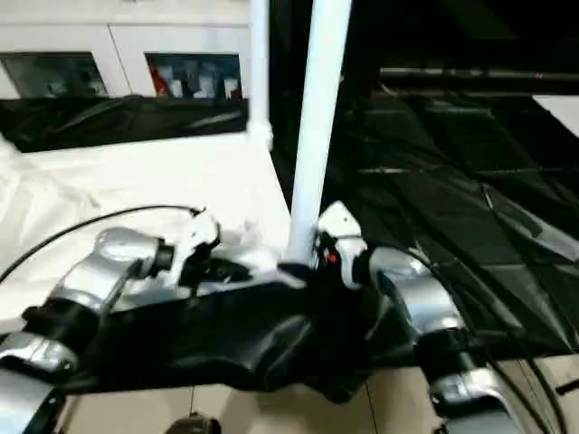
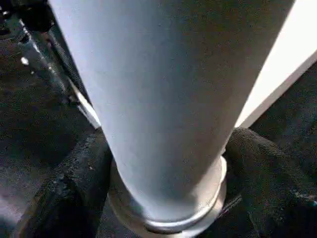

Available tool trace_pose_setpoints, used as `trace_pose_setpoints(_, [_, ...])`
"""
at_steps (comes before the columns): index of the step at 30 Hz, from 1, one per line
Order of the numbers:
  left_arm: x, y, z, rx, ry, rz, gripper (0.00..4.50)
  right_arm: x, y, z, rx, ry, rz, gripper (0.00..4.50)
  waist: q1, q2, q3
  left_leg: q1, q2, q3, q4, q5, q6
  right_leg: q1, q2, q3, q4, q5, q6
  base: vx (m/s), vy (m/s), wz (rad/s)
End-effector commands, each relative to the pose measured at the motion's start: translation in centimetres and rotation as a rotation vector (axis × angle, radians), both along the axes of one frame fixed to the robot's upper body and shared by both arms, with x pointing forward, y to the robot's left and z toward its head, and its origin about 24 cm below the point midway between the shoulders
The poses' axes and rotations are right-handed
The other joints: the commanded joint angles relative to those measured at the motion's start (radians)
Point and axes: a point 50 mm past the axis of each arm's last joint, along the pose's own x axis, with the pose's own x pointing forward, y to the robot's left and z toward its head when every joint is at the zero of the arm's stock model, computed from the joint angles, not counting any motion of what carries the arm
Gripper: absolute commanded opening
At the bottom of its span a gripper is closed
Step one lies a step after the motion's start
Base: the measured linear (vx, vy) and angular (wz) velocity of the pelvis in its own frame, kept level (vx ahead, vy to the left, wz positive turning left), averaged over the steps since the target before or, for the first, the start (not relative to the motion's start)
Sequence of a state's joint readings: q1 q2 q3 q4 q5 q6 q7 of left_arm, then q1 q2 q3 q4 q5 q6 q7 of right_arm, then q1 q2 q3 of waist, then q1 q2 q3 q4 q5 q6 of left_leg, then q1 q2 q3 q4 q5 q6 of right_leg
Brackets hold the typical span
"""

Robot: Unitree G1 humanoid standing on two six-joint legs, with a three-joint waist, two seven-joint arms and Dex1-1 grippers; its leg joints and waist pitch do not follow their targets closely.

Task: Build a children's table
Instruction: Rotate leg to tighten

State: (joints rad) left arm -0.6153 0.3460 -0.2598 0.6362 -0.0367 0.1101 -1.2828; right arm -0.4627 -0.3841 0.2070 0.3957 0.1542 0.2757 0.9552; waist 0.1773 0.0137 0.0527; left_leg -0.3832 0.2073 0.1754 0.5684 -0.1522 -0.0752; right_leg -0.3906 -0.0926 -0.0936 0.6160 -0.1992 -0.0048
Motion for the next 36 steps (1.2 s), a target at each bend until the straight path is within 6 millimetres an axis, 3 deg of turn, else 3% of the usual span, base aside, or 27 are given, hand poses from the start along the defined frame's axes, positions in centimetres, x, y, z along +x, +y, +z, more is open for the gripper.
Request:
trace_pose_setpoints(1, [-0.6,-1.1,0.5,-0.041,-0.002,-0.106,0.00,-0.5,0.1,-0.1,-0.016,0.018,0.037,3.51,-0.003,0.002,-0.071,0.024,0.032,-0.006,-0.060,-0.252,0.009,0.047,-0.064,0.052,-0.068,-0.117,-0.221,0.000,0.000,0.00])
trace_pose_setpoints(6, [-0.6,-1.3,0.6,-0.050,-0.003,-0.101,0.00,-0.8,0.3,0.2,0.015,0.029,0.056,3.22,-0.004,-0.002,-0.074,0.019,0.031,-0.007,-0.057,-0.206,0.020,0.049,-0.063,0.052,-0.062,-0.075,-0.218,0.000,0.000,0.00])
trace_pose_setpoints(7, [-0.5,-1.4,0.7,-0.052,-0.006,-0.097,0.00,-0.8,0.4,0.2,0.026,0.037,0.061,3.22,-0.004,-0.011,-0.074,0.019,0.031,-0.005,-0.055,-0.196,0.028,0.049,-0.063,0.051,-0.061,-0.067,-0.222,0.000,0.000,0.00])
trace_pose_setpoints(9, [-0.5,-1.4,0.7,-0.053,-0.009,-0.093,0.00,-0.8,0.4,0.2,0.028,0.040,0.065,2.93,-0.002,-0.007,-0.073,0.018,0.030,-0.005,-0.054,-0.189,0.032,0.048,-0.064,0.051,-0.062,-0.076,-0.222,0.000,0.000,0.00])
trace_pose_setpoints(10, [-0.5,-1.6,0.7,-0.058,-0.012,-0.087,0.00,-0.8,0.5,0.1,0.029,0.046,0.070,2.87,-0.002,-0.013,-0.072,0.017,0.030,-0.004,-0.055,-0.186,0.035,0.048,-0.064,0.051,-0.062,-0.083,-0.220,0.000,0.000,0.00])
trace_pose_setpoints(14, [-0.3,-1.7,0.7,-0.054,-0.023,-0.059,0.00,-0.6,0.6,-0.1,0.038,0.051,0.034,2.75,-0.002,-0.011,-0.071,0.017,0.030,-0.004,-0.055,-0.183,0.036,0.046,-0.065,0.051,-0.063,-0.102,-0.213,0.000,0.000,0.00])
trace_pose_setpoints(16, [0.3,-1.9,0.5,-0.035,-0.050,0.005,0.00,0.3,0.3,-0.5,0.036,0.040,-0.097,2.73,-0.003,-0.013,-0.072,0.018,0.030,-0.004,-0.055,-0.185,0.035,0.045,-0.066,0.052,-0.063,-0.108,-0.212,0.000,0.000,0.00])
trace_pose_setpoints(19, [1.3,-2.5,0.4,-0.016,-0.089,0.108,0.00,1.6,-0.2,-1.4,0.031,0.041,-0.322,2.72,-0.013,-0.013,-0.070,0.020,0.027,-0.007,-0.060,-0.218,0.000,0.044,-0.068,0.051,-0.071,-0.182,-0.203,0.000,0.000,0.00])
trace_pose_setpoints(21, [2.2,-4.1,0.5,-0.014,-0.117,0.192,0.00,2.4,-0.3,-2.4,0.055,0.071,-0.564,2.72,-0.016,-0.013,-0.071,0.021,0.028,-0.008,-0.061,-0.221,-0.013,0.043,-0.069,0.053,-0.073,-0.195,-0.190,0.000,0.000,0.00])
trace_pose_setpoints(22, [2.2,-4.1,0.5,-0.013,-0.117,0.195,0.00,2.4,-0.3,-2.5,0.055,0.073,-0.573,2.72,-0.018,-0.010,-0.071,0.023,0.028,-0.007,-0.061,-0.223,-0.015,0.040,-0.069,0.054,-0.074,-0.196,-0.190,0.000,0.000,0.00])
trace_pose_setpoints(23, [2.6,-5.5,0.7,-0.024,-0.125,0.235,0.00,2.6,-0.1,-3.1,0.069,0.099,-0.703,2.72,-0.021,-0.010,-0.072,0.021,0.025,-0.007,-0.062,-0.224,-0.024,0.041,-0.068,0.054,-0.075,-0.197,-0.183,0.000,0.000,0.00])
trace_pose_setpoints(25, [2.7,-6.5,0.8,-0.030,-0.128,0.256,0.00,2.7,0.2,-3.5,0.063,0.106,-0.757,2.72,-0.022,-0.012,-0.073,0.021,0.025,-0.009,-0.061,-0.222,-0.023,0.045,-0.069,0.052,-0.075,-0.187,-0.180,0.000,0.000,0.00])
trace_pose_setpoints(26, [2.8,-7.2,0.8,-0.031,-0.135,0.271,0.00,2.8,0.4,-3.7,0.051,0.100,-0.792,2.72,-0.023,-0.003,-0.073,0.022,0.026,-0.008,-0.061,-0.222,-0.021,0.041,-0.067,0.054,-0.077,-0.168,-0.177,0.000,0.000,0.00])
trace_pose_setpoints(27, [2.8,-7.6,0.7,-0.032,-0.136,0.277,0.00,2.8,0.6,-3.8,0.048,0.100,-0.809,2.72,-0.023,-0.005,-0.073,0.023,0.025,-0.007,-0.060,-0.222,-0.021,0.041,-0.067,0.054,-0.077,-0.161,-0.178,0.000,0.000,0.00])
trace_pose_setpoints(28, [2.5,-9.3,0.6,-0.036,-0.129,0.280,0.00,2.9,1.6,-4.2,0.050,0.107,-0.849,2.72,-0.024,-0.003,-0.074,0.022,0.024,-0.007,-0.059,-0.221,-0.021,0.042,-0.066,0.054,-0.075,-0.155,-0.179,0.000,0.000,0.00])
trace_pose_setpoints(32, [1.6,-11.6,0.2,-0.044,-0.117,0.240,0.00,2.7,4.5,-4.3,0.075,0.124,-0.813,2.72,-0.025,0.000,-0.071,0.023,0.024,-0.009,-0.064,-0.252,-0.018,0.044,-0.065,0.052,-0.083,-0.174,-0.170,0.000,0.000,0.00])
trace_pose_setpoints(36, [1.8,-11.0,0.0,-0.034,-0.119,0.246,0.00,3.1,4.8,-3.8,0.098,0.097,-0.787,2.72,-0.024,0.001,-0.072,0.025,0.023,-0.010,-0.067,-0.275,-0.013,0.045,-0.067,0.052,-0.088,-0.213,-0.155,0.000,0.000,0.00])
